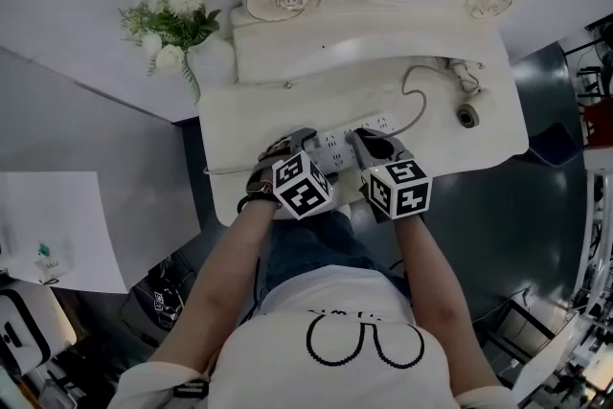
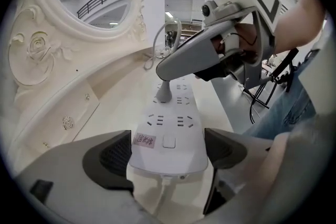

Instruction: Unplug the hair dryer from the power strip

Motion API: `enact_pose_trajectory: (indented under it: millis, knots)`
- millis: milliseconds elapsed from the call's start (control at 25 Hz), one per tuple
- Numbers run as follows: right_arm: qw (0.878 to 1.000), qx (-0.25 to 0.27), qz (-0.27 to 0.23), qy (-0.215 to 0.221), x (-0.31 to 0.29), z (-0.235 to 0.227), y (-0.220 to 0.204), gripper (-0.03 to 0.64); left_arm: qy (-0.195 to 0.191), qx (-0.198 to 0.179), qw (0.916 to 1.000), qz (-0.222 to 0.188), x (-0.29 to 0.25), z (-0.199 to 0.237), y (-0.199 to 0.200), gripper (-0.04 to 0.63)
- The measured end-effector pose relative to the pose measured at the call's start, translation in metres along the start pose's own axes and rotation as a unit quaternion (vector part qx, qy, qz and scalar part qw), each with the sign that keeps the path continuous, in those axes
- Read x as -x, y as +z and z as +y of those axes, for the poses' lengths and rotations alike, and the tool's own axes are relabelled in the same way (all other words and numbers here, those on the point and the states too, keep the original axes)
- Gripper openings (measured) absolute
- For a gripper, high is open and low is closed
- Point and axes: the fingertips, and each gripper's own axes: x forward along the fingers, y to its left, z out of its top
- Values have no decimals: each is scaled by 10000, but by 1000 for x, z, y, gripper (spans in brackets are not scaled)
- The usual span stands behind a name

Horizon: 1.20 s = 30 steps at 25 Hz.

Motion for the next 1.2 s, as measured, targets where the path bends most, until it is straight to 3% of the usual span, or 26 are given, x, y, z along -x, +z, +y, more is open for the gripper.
enact_pose_trajectory:
  millis: [280,440,520,600,680,880,1040,1200]
  knots:
    - [9996,240,132,-121,8,4,-6,23,-98,-149,9998,128,0,-3,-1,430]
    - [9983,18,-565,-157,16,1,26,23,-124,-208,9995,199,-2,-3,-1,430]
    - [9977,-1,-665,-94,15,0,38,23,-118,-220,9994,218,-2,-3,-1,430]
    - [9978,-188,-636,-27,13,-2,40,23,-119,-211,9995,219,-2,-3,-1,430]
    - [9948,-733,-708,24,14,-9,41,23,-128,-210,9994,228,-2,-4,-1,430]
    - [9597,-2573,-1127,41,29,-54,46,25,-133,-214,9995,203,-1,-3,-2,430]
    - [9331,-3367,-1151,-514,44,-105,25,25,-148,-223,9994,212,-1,-4,-2,430]
    - [8879,-4354,-1321,-686,49,-146,0,25,-154,-206,9994,218,-1,-4,-2,430]
